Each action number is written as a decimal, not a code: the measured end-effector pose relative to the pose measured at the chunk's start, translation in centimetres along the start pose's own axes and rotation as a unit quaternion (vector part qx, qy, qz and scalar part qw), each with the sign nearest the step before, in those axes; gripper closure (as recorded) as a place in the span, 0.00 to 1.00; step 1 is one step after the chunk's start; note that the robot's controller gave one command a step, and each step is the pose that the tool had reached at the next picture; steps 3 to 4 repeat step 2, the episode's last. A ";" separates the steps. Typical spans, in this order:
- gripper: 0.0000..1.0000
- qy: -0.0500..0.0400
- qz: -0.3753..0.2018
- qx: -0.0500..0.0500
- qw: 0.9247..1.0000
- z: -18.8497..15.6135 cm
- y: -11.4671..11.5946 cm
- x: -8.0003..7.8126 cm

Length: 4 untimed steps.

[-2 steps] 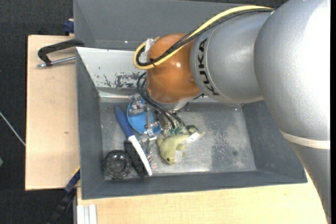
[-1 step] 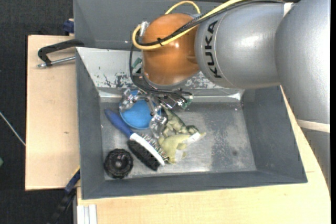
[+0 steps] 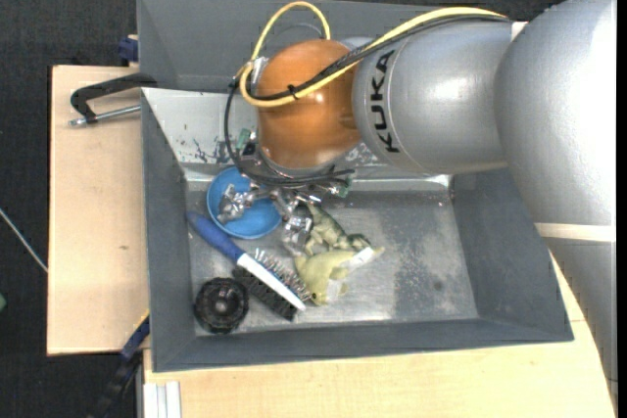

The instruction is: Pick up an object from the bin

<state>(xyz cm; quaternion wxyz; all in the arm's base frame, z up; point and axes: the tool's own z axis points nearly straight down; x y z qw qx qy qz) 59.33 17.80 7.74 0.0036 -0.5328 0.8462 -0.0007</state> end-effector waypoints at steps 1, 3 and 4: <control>1.00 0.000 0.002 0.002 1.000 -0.4 -0.3 0.0; 1.00 -0.004 0.020 0.003 1.000 -12.6 0.1 -0.2; 1.00 -0.004 0.020 0.003 1.000 -12.6 0.1 -0.2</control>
Offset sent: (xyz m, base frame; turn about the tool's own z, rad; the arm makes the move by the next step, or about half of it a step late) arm 0.0000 0.0000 0.0000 0.0000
